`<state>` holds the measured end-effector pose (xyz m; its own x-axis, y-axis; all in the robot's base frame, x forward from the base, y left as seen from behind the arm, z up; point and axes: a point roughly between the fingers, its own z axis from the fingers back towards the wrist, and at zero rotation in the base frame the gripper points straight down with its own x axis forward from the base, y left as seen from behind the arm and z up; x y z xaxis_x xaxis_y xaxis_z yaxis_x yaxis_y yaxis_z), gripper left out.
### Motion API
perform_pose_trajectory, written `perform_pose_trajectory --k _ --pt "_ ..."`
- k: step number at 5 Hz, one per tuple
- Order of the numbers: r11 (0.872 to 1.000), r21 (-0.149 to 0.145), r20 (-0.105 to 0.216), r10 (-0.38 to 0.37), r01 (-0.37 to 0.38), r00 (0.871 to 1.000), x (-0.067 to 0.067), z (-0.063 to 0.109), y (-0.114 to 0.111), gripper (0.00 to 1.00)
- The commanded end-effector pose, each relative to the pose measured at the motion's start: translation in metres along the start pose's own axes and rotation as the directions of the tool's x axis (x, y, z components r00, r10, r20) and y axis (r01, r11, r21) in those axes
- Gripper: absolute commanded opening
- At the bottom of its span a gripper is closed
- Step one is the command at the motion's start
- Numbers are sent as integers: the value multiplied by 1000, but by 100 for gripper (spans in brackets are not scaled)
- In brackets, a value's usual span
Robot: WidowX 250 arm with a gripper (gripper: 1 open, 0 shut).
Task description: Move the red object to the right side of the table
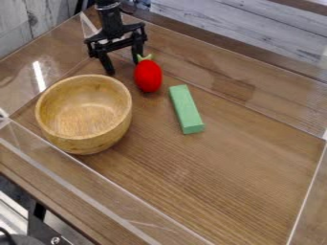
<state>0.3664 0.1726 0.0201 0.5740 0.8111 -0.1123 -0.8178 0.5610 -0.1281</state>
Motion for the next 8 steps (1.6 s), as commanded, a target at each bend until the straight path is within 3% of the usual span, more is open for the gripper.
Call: perform_pose_trajectory --k 1,3,4,5,8 --pt "1000 -2 17 12 -12 1000 3 4 0 0" --pt "991 -82 8 -101 102 995 -22 42 -23 0" --pt "975 -115 8 -189 189 982 -40 59 -39 0" --pt "950 -149 16 -276 275 961 -53 75 -47 0" --pt "880 -193 42 -435 435 899 -96 96 -63 0"
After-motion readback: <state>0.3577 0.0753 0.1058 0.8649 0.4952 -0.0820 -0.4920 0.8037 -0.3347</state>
